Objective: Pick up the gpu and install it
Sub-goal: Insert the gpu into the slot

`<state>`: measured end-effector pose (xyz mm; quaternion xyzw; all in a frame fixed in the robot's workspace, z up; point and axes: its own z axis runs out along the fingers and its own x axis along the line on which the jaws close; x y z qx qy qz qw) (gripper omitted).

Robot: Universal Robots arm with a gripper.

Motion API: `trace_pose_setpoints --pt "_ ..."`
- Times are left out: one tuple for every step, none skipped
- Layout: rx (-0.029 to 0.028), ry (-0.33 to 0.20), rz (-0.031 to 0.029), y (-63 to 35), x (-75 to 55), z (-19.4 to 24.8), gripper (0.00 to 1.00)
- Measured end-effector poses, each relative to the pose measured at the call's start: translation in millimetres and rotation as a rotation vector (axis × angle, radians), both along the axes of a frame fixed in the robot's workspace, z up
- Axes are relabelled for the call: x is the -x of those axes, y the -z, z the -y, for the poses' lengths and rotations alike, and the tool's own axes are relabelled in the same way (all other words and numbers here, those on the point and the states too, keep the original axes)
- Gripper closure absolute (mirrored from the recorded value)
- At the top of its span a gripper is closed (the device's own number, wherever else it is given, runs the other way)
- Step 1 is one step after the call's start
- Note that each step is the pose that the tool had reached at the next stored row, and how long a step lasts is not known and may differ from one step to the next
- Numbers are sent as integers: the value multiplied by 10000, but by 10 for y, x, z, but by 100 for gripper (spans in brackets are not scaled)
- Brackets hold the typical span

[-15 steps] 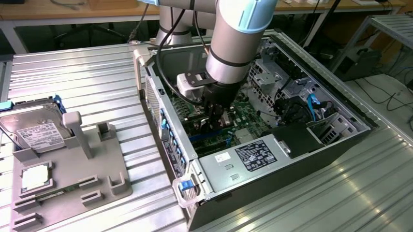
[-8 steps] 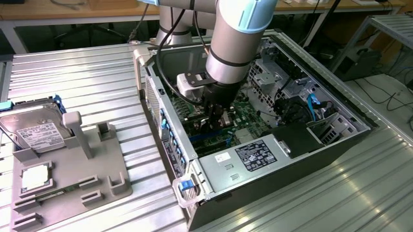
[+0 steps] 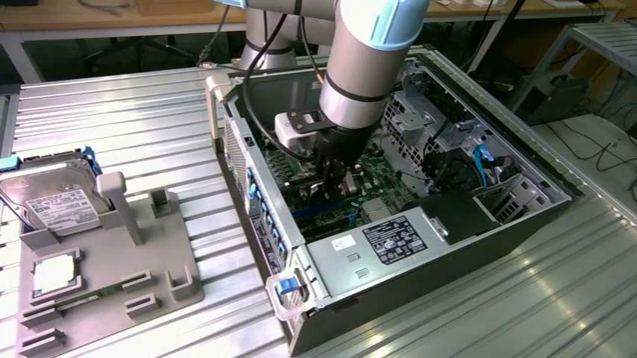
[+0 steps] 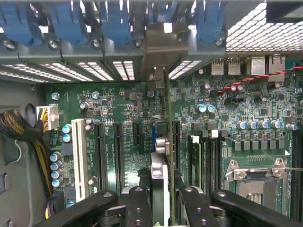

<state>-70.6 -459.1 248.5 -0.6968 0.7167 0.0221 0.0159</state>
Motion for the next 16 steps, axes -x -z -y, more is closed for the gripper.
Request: trace_pose_setpoints --pt "12 0 -1 -2 -5 1 72" --pt "26 0 -2 -3 -12 0 72" --pt "43 -1 -1 -3 -19 0 72" --pt "47 0 -2 -3 -20 1 72" --pt "53 1 -2 -3 -21 1 72" --pt "67 1 -2 -3 -22 0 72" --pt "92 -1 -2 -3 -25 0 72" --pt "115 0 -2 -4 -28 0 72" --pt "140 4 -3 -4 -32 0 72" --pt "169 9 -3 -4 -34 0 72" --pt "172 15 -3 -4 -34 0 72" --pt "176 18 -3 -4 -34 1 72" --pt "182 23 -3 -4 -33 1 72" --pt "188 33 -3 -4 -29 0 72" --pt "199 47 -2 -4 -23 0 72" --pt "215 67 -1 -2 -19 0 72"
